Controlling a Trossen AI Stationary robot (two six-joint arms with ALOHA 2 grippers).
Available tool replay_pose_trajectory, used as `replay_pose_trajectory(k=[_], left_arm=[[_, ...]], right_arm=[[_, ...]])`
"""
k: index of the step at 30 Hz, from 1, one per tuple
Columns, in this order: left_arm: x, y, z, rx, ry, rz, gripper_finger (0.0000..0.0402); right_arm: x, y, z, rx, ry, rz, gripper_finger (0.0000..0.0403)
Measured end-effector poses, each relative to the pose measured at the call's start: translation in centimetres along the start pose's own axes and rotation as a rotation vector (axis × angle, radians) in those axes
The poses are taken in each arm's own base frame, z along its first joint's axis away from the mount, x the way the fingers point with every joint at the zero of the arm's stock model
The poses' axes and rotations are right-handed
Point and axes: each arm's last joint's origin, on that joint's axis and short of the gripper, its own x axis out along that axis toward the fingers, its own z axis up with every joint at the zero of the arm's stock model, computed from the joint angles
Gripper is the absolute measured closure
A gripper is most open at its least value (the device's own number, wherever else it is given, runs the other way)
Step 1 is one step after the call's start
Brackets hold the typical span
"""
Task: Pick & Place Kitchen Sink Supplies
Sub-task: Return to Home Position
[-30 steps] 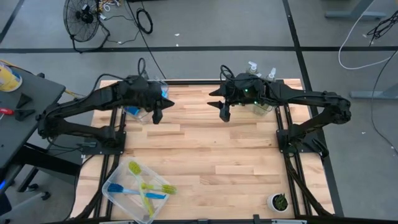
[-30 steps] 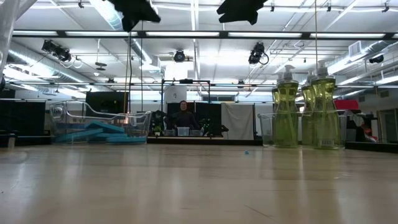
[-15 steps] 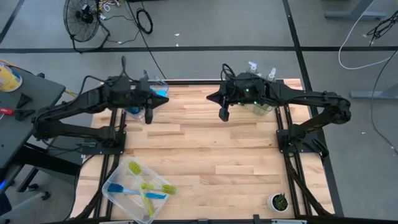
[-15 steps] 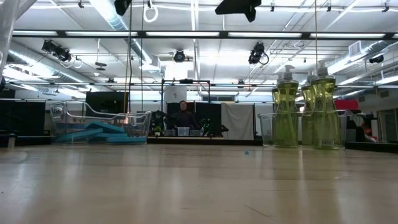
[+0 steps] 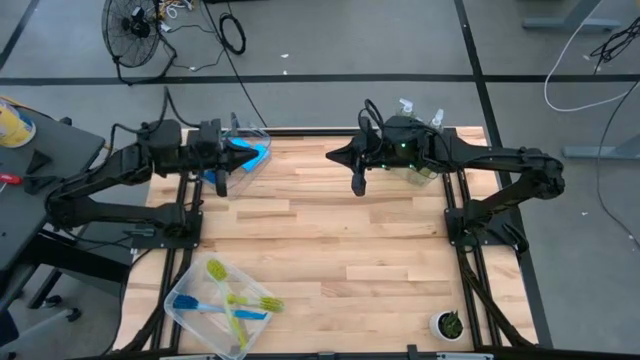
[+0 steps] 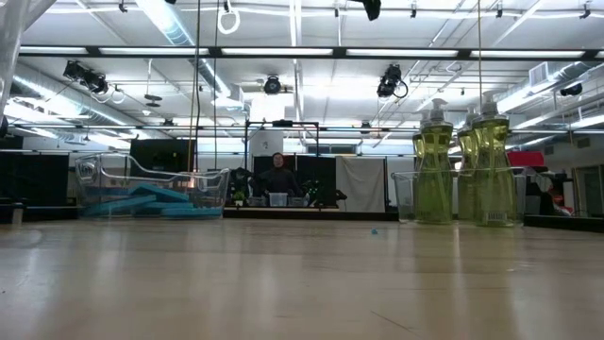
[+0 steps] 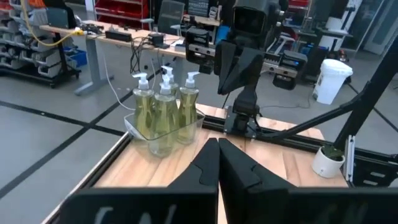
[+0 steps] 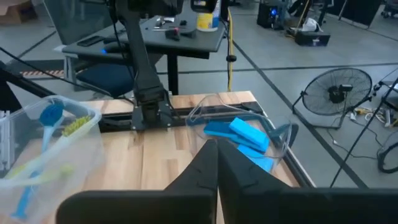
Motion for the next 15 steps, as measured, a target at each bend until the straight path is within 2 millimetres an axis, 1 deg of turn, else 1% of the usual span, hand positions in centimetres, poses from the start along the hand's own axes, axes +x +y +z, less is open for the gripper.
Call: replay_pose_trajectory(k=[5, 12, 15], left_arm=[[-0.7, 0.0, 0.2, 0.024, -0.021, 0.007, 0.0398], [-0.7, 0.0, 0.2, 0.020, -0.024, 0.018, 0.0377], [-0.7, 0.0, 0.2, 0.020, -0.021, 0.018, 0.0374]], right_arm=[[-1.0, -0.1, 0.2, 0.015, 0.007, -0.017, 0.0402], [-3.2, -0.2, 0.8, -0.006, -0.006, -0.035, 0.0402], [-3.7, -0.3, 0.8, -0.008, 0.012, -0.062, 0.0402]])
